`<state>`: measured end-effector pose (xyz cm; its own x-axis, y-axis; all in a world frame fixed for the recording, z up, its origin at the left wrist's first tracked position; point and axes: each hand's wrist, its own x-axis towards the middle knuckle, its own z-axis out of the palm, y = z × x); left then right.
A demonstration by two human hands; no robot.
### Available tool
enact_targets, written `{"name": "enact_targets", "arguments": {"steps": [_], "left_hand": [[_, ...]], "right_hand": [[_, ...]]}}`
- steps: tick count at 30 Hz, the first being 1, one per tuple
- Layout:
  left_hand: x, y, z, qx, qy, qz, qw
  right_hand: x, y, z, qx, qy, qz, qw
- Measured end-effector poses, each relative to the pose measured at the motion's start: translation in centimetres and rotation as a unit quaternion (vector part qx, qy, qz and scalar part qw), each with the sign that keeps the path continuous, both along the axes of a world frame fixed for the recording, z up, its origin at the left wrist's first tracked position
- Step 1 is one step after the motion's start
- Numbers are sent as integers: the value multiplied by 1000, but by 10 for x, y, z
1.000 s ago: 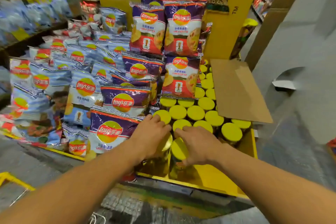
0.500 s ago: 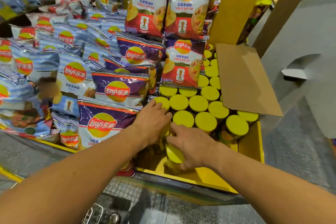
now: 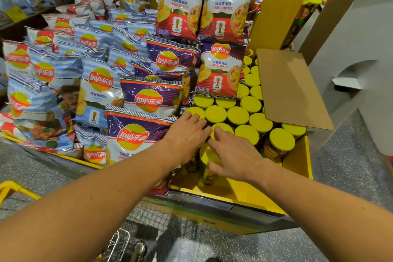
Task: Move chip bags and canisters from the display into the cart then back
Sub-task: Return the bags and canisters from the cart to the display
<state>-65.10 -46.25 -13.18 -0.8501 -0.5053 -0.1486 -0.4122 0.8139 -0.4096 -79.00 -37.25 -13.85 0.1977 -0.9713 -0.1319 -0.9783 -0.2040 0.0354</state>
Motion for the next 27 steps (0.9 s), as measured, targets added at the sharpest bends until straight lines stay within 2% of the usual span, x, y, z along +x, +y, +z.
{"name": "enact_targets", "arguments": {"steps": [5,7,9,11,13,15,16,18,22,27], "left_hand": [[30,11,24,16,77,6,997],[48,20,37,75,147,20,986],[66,29,44,148,189,50,969],[88,40,45,212,144,89,963],[112,51,35,275,49,125,952],[134,59,20,304,-35,161,938],[144,62,11,305,-51,177,934],[161,62,0,283,-64,201,936],[181,45,-8,174,-75,182,965],[184,39,-15,268,-22,206,941]], "right_hand": [[19,-3,18,-12,-59,-23,998],[35,-6,22,61,-124,-32,990],[54,-7,22,165,-203,-43,964],[74,-4,17,264,-271,-51,924],[96,-1,12,314,-310,-42,896],[114,0,7,326,-304,-8,895],[123,0,4,328,-293,10,898],[137,-1,-5,328,-284,13,901],[154,-9,-14,253,-310,-22,916],[158,-16,-12,243,-255,-30,935]]}}
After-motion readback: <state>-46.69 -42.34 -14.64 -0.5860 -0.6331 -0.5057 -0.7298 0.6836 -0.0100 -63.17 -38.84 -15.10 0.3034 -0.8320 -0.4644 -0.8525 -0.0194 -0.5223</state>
